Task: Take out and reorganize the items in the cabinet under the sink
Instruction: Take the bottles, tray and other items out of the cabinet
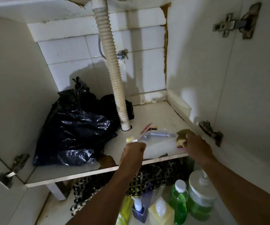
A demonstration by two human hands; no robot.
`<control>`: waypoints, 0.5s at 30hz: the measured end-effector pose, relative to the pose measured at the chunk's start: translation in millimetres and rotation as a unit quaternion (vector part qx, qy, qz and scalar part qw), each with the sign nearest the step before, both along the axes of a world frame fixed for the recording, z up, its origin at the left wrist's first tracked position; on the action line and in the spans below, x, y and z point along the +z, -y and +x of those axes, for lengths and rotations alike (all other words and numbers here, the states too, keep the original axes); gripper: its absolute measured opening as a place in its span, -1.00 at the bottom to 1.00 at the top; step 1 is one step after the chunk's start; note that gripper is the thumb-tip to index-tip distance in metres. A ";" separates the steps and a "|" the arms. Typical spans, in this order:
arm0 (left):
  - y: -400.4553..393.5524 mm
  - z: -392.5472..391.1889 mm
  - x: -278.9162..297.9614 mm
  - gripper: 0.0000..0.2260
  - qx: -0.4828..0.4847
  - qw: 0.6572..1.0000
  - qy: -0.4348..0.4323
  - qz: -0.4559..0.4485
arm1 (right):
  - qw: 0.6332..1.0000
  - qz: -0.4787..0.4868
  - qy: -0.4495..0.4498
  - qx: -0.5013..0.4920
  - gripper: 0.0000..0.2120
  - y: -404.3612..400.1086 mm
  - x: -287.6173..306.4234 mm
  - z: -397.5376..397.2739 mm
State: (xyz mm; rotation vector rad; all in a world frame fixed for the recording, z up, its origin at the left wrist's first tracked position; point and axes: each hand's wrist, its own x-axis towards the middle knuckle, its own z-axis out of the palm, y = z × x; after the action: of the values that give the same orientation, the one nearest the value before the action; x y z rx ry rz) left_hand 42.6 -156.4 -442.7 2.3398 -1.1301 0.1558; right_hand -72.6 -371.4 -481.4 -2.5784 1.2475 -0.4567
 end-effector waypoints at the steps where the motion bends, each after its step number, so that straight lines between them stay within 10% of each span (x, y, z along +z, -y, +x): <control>1: -2.5 0.5 4.3 -0.79 -0.006 1.000 -0.010 -0.012 | 1.000 0.006 -0.001 0.006 -0.67 -0.1 0.3 -0.3; 15: -52.1 -10.5 21.4 -0.81 -0.089 0.991 0.007 -0.099 | 0.992 0.109 0.043 -0.050 -0.82 2.3 21.8 1.7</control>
State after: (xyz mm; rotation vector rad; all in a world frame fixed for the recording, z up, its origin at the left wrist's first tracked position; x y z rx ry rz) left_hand 32.1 -104.3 -421.3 2.0563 -1.2628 0.2095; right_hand -70.9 -373.7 -459.6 -2.2997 1.3212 -0.4210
